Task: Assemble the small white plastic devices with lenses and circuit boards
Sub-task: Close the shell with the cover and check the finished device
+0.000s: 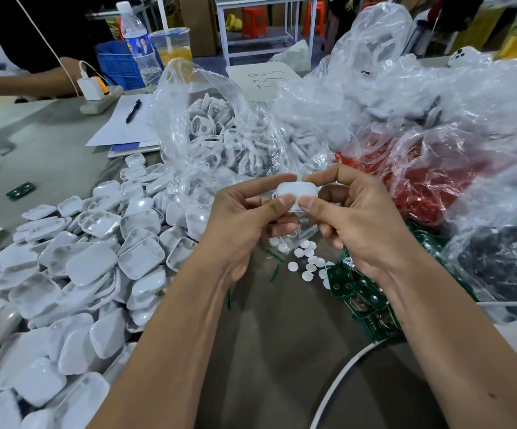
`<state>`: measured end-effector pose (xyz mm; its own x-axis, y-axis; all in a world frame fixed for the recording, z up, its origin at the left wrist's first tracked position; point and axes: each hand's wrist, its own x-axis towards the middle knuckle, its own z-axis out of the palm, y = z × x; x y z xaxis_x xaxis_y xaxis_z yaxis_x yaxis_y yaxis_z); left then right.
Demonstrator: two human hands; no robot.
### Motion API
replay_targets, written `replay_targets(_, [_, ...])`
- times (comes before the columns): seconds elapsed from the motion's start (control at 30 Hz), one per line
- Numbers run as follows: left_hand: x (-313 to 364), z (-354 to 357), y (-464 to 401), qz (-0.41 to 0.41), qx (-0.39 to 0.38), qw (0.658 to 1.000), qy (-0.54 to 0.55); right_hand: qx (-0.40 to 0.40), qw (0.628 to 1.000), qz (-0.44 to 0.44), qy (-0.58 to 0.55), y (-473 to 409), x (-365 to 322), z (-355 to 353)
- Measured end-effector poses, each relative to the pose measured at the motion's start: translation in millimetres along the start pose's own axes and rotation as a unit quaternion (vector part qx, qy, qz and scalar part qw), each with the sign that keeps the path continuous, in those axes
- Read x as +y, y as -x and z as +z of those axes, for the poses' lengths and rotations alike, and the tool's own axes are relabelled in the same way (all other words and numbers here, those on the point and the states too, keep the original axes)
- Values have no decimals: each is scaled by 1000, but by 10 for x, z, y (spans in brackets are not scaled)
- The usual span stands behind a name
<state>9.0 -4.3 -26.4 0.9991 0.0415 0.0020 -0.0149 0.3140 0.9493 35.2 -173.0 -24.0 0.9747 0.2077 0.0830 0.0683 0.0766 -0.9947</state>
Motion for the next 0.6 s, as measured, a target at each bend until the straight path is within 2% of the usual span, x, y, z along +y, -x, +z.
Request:
replay_targets(0.23, [-6,30,11,-2,28,999,-26,10,1000,15,17,5,17,22])
replay_targets(0.33, [8,34,4,-29,48,998,-26,32,999,10,27,4,55,73])
replay_targets(0.4, [30,5,-10,-60,64,996,-8,46,992,-39,115,11,88,102])
replay_targets(0.5, [61,-57,-26,-68,64,996,9,23,937,-163,307,19,108,95])
replay_targets(0.53, [69,-61,-29,-63,59,996,0,18,923,-196,330,12,111,89])
replay_targets(0.6, [80,-46,-20,-45,64,996,-36,18,922,-217,320,4,109,96])
